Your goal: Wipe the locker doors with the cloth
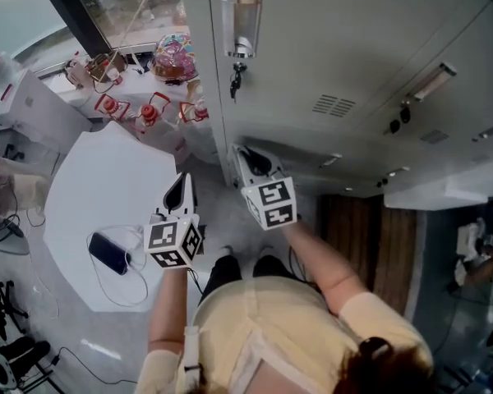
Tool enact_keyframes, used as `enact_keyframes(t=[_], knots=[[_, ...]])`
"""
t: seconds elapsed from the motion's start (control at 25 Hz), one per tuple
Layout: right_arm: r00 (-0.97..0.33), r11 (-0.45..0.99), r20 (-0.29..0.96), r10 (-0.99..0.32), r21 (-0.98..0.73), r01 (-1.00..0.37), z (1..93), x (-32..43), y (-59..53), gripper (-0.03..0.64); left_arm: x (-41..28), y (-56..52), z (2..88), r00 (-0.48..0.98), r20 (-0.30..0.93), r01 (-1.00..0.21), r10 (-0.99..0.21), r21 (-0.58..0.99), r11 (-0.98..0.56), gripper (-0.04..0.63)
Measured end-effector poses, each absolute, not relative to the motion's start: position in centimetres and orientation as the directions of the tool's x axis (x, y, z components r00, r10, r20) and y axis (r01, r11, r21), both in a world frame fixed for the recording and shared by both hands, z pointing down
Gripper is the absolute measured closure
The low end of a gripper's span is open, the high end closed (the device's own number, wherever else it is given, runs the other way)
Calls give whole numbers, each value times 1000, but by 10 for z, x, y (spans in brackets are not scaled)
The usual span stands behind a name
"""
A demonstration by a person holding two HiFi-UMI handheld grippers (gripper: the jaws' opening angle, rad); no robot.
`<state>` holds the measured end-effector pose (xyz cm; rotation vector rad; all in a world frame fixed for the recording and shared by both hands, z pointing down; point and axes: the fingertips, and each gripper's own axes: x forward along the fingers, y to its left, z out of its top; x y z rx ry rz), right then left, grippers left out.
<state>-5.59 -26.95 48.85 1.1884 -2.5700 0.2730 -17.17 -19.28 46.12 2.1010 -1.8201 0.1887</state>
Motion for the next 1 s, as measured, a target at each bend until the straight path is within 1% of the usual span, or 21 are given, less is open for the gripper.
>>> enact_keyframes(t=[0.2,0.4,0.76,1.0], knots=[[-620,651,342,-706,-31,-758,496,-73,-278,597,-182,-187,470,142,343,-980,-928,182,-82,594],[-598,632,355,-719,-25,-774,503,-74,-292,597,-188,-187,475,126,356,-980,-926,190,-60,594],[-545,585,369,-753,-5,-811,508,-45,-301,597,-181,-194,473,143,352,-977,-925,197,-77,594],[-498,536,380,-780,-7,-844,511,-15,-300,597,-160,-203,475,193,355,-971,-915,202,-126,594]])
